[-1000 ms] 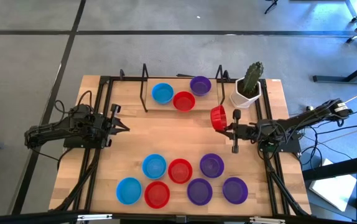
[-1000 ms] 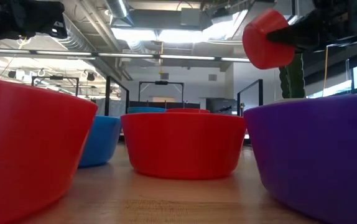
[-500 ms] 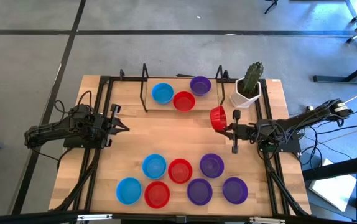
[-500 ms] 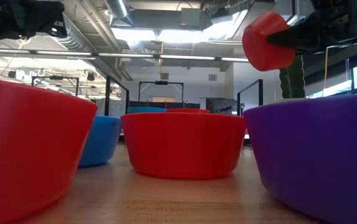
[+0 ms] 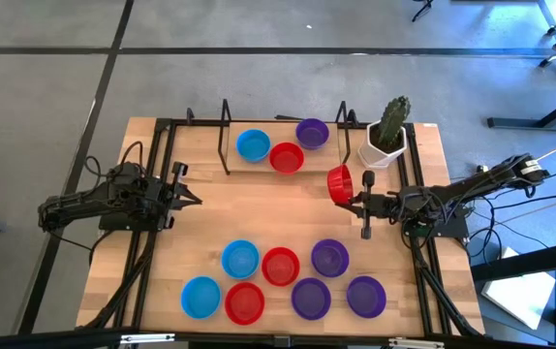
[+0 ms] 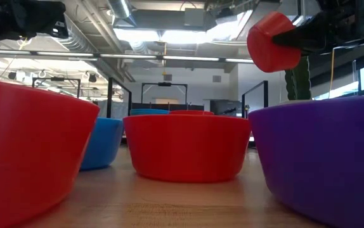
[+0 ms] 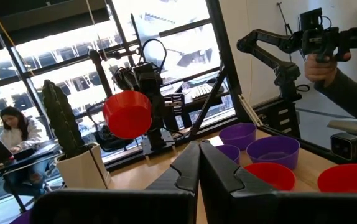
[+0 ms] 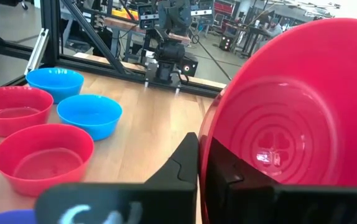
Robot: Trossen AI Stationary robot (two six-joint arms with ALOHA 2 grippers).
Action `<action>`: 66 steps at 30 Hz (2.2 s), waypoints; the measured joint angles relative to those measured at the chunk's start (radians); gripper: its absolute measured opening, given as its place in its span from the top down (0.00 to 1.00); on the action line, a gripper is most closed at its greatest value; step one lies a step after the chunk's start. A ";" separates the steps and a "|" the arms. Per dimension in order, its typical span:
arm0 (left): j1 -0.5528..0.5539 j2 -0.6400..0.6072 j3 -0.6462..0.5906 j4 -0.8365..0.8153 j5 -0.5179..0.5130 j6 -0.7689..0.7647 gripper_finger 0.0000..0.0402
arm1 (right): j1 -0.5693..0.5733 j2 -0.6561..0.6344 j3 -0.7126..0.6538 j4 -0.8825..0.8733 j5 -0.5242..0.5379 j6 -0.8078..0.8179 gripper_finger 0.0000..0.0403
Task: Pick & Place Mini bowls
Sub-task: Stack the red bowl on the red bowl on the shelf
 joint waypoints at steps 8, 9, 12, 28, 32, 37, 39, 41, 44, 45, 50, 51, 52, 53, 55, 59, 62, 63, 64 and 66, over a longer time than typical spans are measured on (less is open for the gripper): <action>0.000 0.000 0.000 -0.012 0.000 0.000 0.99 | -0.006 0.017 0.004 0.025 0.000 -0.003 0.99; 0.000 0.000 0.000 -0.013 0.000 0.000 0.99 | -0.013 0.029 0.013 0.031 0.000 0.000 0.99; 0.000 0.000 0.000 -0.010 0.000 0.001 0.99 | -0.037 0.098 0.068 0.032 0.015 0.005 0.99; 0.000 0.000 0.000 -0.010 0.000 0.001 0.99 | -0.300 0.753 1.023 -0.879 -0.013 0.002 0.99; 0.000 0.000 0.000 -0.010 0.000 0.001 0.98 | -0.359 0.932 1.235 -1.056 -0.107 -0.038 0.99; 0.000 0.000 0.000 -0.009 0.000 0.001 0.99 | -0.429 1.109 1.416 -1.231 -0.194 -0.111 0.99; 0.000 0.000 0.000 -0.008 0.000 0.001 0.99 | -0.455 1.153 1.452 -1.242 -0.195 -0.123 0.99; 0.000 0.000 0.000 -0.008 0.000 0.001 0.99 | -0.478 1.181 1.467 -1.242 -0.195 -0.128 0.99; 0.000 0.000 0.000 -0.008 0.000 0.001 0.98 | -0.512 1.202 1.468 -1.250 -0.220 -0.111 0.99; 0.000 0.000 0.000 -0.008 0.000 0.001 0.98 | -0.522 1.203 1.463 -1.250 -0.243 -0.104 0.99; 0.000 0.000 0.000 -0.008 0.000 0.001 0.99 | -0.559 1.204 1.444 -1.264 -0.321 -0.074 0.99; 0.000 0.000 0.000 -0.008 0.000 0.001 0.99 | -0.564 1.204 1.443 -1.265 -0.325 -0.073 0.99; 0.000 0.000 0.000 -0.007 0.000 0.001 0.99 | -0.565 1.204 1.443 -1.263 -0.326 -0.070 0.99; 0.000 0.000 0.000 -0.007 0.000 0.001 0.99 | -0.568 1.204 1.443 -1.260 -0.326 -0.067 0.99; 0.000 0.000 0.000 -0.007 0.000 0.001 0.99 | -0.569 1.207 1.443 -1.257 -0.326 -0.067 0.98; 0.000 0.000 0.000 -0.007 0.000 0.001 0.98 | -0.569 1.220 1.443 -1.261 -0.327 -0.066 0.98; 0.000 0.000 0.000 -0.007 0.000 0.001 0.99 | -0.569 1.225 1.443 -1.272 -0.337 -0.057 0.98; 0.000 0.000 0.000 -0.007 0.000 0.002 0.99 | -0.569 1.232 1.443 -1.275 -0.341 -0.056 0.98; 0.000 0.000 0.000 -0.007 0.000 0.005 0.99 | -0.569 1.236 1.443 -1.269 -0.343 -0.056 0.98; 0.000 0.000 0.000 -0.007 0.000 0.010 0.99 | -0.569 1.239 1.443 -1.274 -0.343 -0.056 0.98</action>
